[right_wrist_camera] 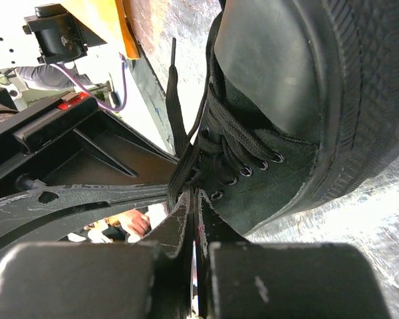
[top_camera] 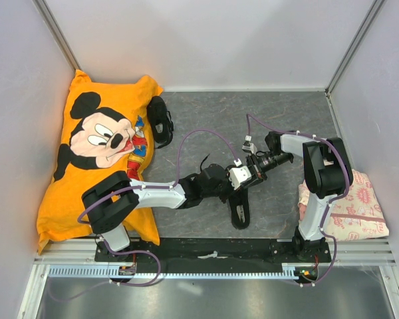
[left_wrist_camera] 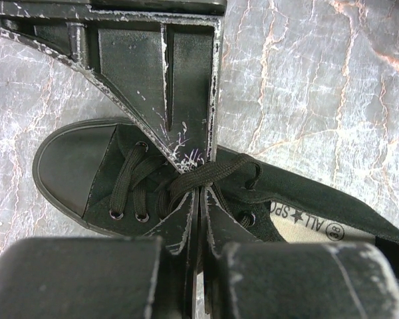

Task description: Tie the shoes

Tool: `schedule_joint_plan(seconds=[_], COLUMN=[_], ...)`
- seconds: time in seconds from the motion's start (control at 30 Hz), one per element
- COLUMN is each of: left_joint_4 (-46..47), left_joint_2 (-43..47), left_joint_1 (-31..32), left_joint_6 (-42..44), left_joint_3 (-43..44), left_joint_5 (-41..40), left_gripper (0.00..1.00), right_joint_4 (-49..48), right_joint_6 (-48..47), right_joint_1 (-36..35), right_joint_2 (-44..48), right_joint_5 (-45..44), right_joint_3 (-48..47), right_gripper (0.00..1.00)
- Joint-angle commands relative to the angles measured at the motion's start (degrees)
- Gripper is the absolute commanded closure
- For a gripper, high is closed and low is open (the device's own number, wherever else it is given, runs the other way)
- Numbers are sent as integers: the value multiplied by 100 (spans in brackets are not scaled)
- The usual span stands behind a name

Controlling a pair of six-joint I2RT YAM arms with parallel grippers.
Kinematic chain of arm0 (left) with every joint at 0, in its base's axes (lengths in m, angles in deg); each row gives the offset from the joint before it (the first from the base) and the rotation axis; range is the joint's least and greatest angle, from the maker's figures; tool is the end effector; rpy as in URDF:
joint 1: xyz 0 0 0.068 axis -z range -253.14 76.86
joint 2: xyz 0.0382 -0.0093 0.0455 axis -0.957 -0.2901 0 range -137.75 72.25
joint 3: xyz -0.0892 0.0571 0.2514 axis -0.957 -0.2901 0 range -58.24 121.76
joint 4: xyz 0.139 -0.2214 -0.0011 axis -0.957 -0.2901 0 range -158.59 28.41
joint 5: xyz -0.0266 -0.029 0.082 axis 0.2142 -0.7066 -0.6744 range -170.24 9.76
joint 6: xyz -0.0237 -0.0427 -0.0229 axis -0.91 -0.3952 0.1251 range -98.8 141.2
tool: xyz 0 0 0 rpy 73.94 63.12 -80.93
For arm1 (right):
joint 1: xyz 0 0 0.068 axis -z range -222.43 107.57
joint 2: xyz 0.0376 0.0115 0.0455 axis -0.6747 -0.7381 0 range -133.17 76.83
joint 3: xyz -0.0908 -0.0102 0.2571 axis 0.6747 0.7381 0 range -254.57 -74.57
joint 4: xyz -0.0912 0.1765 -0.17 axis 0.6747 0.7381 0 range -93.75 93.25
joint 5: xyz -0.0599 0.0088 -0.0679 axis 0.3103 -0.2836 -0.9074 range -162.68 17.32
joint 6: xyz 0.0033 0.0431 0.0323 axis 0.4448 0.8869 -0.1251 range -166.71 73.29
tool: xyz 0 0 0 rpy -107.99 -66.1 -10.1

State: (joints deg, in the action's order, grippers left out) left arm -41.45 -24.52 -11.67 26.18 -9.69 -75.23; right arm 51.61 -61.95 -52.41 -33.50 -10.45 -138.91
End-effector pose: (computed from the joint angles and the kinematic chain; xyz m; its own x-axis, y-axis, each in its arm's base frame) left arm 0.1671 -0.3139 0.1814 -0.1448 0.4472 -0.8827 0.9281 0.3706 0.0355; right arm 0.2973 0.0842 0.1377 -0.9555 -0.2924 -0.0383 -0.1663 0.4271 0.8888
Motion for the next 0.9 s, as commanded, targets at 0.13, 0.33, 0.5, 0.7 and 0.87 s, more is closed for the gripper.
schedule_joint_plan(seconds=[0.13,0.33,0.5,0.7,0.87], left_joint_4=[-1204,-3022,-3824,-3904,-4044], left_joint_2=[930,1425,1020,345,-473], left_joint_1=[-126,-1257,-2086,-2271,-2456], left_joint_6=[459,1768,3223,4547,4837], left_joint_3=[146,355,954,1287,1920], left_joint_5=[463,2432,2900,2417,2565], left_gripper=[72,39,32,32,33], right_joint_4=[-165,-350,-297,-288,-253], right_joint_6=[-75,118,118,206,207], right_joint_1=[-31,-39,-101,-145,-162], right_joint_2=[661,1048,1215,1382,1391], right_joint_5=[-219,-914,-1565,-1996,-2119], right_joint_3=[-97,-210,-307,-404,-387], right_gripper=[100,100,100,100,100])
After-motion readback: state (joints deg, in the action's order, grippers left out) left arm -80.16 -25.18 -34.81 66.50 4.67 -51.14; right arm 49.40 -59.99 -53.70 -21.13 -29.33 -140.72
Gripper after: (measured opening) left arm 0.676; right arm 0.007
